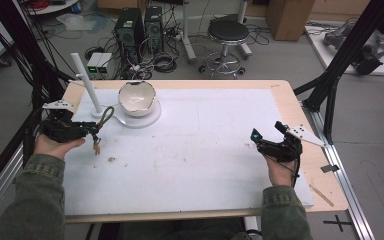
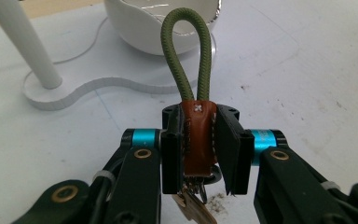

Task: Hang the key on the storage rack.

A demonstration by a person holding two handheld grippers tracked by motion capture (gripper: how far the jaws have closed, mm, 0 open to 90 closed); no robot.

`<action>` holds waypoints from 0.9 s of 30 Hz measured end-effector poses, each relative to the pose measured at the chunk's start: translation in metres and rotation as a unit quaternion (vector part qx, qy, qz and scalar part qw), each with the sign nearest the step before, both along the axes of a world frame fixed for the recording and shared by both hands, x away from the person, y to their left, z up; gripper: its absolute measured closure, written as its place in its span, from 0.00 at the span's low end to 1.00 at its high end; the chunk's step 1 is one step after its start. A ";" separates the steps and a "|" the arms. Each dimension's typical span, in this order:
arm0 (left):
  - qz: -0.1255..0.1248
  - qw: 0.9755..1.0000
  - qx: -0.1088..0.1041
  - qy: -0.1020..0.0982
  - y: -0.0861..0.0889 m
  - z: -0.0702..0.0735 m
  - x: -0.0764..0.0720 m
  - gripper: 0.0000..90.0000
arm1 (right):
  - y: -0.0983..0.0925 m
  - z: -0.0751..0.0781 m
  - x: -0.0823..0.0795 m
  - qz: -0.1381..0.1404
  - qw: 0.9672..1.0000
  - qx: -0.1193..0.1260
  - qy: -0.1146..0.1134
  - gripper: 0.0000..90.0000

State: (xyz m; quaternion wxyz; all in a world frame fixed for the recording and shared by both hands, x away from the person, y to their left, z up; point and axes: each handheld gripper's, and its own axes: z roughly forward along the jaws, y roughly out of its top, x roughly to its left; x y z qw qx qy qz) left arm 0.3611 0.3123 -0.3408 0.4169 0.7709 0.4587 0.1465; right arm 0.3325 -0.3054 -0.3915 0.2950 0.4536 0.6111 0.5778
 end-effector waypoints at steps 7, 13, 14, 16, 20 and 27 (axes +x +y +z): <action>0.027 1.000 0.009 0.001 0.012 0.010 0.003 0.80 | 0.000 0.000 0.000 0.000 1.000 -0.001 0.004 0.01; 0.049 0.999 0.013 0.003 0.025 0.021 0.007 0.80 | 0.001 -0.001 0.000 0.000 1.000 -0.004 0.003 0.01; 0.052 0.999 0.013 0.003 0.028 0.023 0.008 0.80 | 0.000 -0.001 0.000 0.000 1.000 -0.004 0.003 0.01; 0.059 0.998 0.011 0.003 0.034 0.027 0.009 0.80 | 0.001 -0.001 0.000 0.000 1.000 -0.003 0.005 0.01; 0.079 0.997 0.002 0.002 0.043 0.035 0.012 0.80 | 0.000 -0.001 0.000 0.000 1.000 -0.004 0.005 0.01; 0.110 0.994 0.001 0.002 0.053 0.041 0.015 0.80 | 0.001 -0.002 0.000 0.002 1.000 -0.006 0.007 0.01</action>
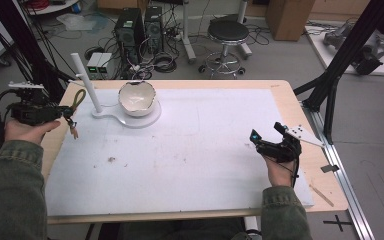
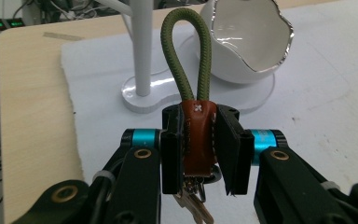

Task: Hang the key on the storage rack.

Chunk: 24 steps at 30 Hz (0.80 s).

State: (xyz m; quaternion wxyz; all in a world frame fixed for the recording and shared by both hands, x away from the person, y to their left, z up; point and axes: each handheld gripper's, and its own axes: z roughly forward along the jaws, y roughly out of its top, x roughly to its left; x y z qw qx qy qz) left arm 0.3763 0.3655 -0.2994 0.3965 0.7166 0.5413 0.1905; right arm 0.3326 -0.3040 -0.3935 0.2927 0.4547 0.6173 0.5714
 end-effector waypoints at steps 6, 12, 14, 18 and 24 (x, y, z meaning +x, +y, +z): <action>0.029 1.000 -0.012 0.001 0.006 0.000 0.007 0.80 | 0.001 0.000 0.000 0.001 1.000 -0.002 0.000 0.01; 0.051 0.998 -0.034 -0.005 0.014 0.001 0.019 0.80 | 0.001 -0.001 0.001 0.001 1.000 -0.003 0.002 0.01; 0.061 0.997 -0.052 -0.010 0.018 0.001 0.021 0.80 | 0.002 -0.001 0.000 0.001 1.000 0.000 0.004 0.01; 0.087 0.994 -0.066 -0.009 0.024 -0.003 0.027 0.80 | 0.001 -0.001 0.000 0.001 1.000 -0.001 0.003 0.01; 0.113 0.988 -0.101 -0.028 0.024 -0.002 0.031 0.80 | 0.001 -0.001 0.000 0.001 1.000 -0.001 0.004 0.01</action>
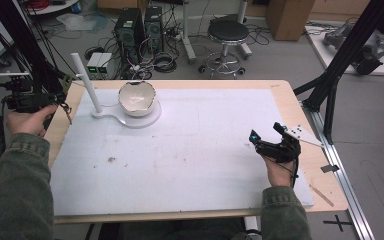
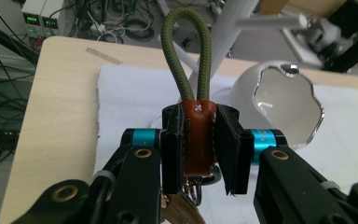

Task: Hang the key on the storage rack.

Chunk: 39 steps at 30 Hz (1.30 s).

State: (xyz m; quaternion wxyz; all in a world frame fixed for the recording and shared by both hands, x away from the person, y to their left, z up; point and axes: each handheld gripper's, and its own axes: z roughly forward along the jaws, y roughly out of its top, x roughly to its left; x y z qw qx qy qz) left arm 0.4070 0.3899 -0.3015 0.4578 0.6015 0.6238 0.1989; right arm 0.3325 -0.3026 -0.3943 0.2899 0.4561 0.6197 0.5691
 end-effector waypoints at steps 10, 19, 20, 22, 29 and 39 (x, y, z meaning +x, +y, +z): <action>0.027 1.000 -0.007 -0.007 -0.007 -0.009 0.009 0.80 | -0.001 0.000 0.000 0.002 1.000 0.000 -0.001 0.01; 0.045 0.999 -0.017 0.001 -0.006 -0.020 0.015 0.80 | -0.002 -0.001 0.000 0.001 1.000 0.002 -0.002 0.01; 0.046 0.999 -0.018 0.003 -0.006 -0.021 0.015 0.80 | -0.002 -0.001 0.000 0.001 1.000 0.002 -0.002 0.01; 0.041 0.999 -0.022 0.005 -0.006 -0.023 0.017 0.80 | -0.002 0.000 0.000 -0.001 1.000 0.002 -0.002 0.01; 0.034 0.999 -0.016 0.010 -0.010 -0.030 0.017 0.80 | -0.002 0.000 -0.001 -0.001 1.000 0.002 -0.001 0.01; 0.025 1.000 -0.003 0.016 -0.024 -0.041 0.020 0.80 | -0.003 0.000 -0.001 0.000 1.000 0.003 -0.003 0.01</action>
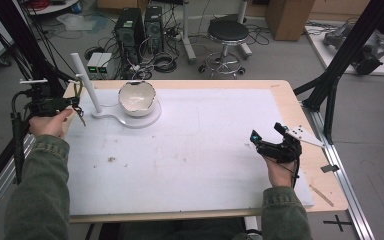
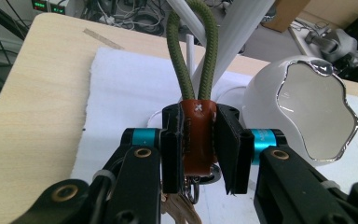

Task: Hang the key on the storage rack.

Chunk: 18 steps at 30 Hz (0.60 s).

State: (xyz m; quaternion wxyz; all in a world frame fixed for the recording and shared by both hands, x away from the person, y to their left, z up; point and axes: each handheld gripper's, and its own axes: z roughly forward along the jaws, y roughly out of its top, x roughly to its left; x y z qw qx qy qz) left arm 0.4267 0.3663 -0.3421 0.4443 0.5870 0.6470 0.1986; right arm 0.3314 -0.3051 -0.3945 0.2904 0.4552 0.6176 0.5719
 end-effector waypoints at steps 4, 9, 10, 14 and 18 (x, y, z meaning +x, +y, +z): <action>-0.003 1.000 0.012 0.005 -0.006 -0.004 0.003 0.80 | 0.000 0.000 0.000 -0.001 1.000 -0.001 0.000 0.01; -0.007 1.000 0.027 0.010 -0.010 -0.007 0.004 0.80 | -0.001 0.000 0.000 -0.001 1.000 0.001 0.000 0.01; -0.008 0.999 0.032 0.010 -0.010 -0.008 0.004 0.80 | -0.001 0.000 0.000 -0.001 1.000 0.001 0.000 0.01; 0.002 0.999 0.051 -0.010 -0.011 -0.010 -0.001 0.78 | -0.001 0.000 0.000 -0.002 1.000 0.000 0.001 0.01; 0.007 0.998 0.056 -0.021 -0.011 -0.013 -0.006 0.68 | -0.001 0.000 0.000 -0.001 1.000 0.001 0.000 0.01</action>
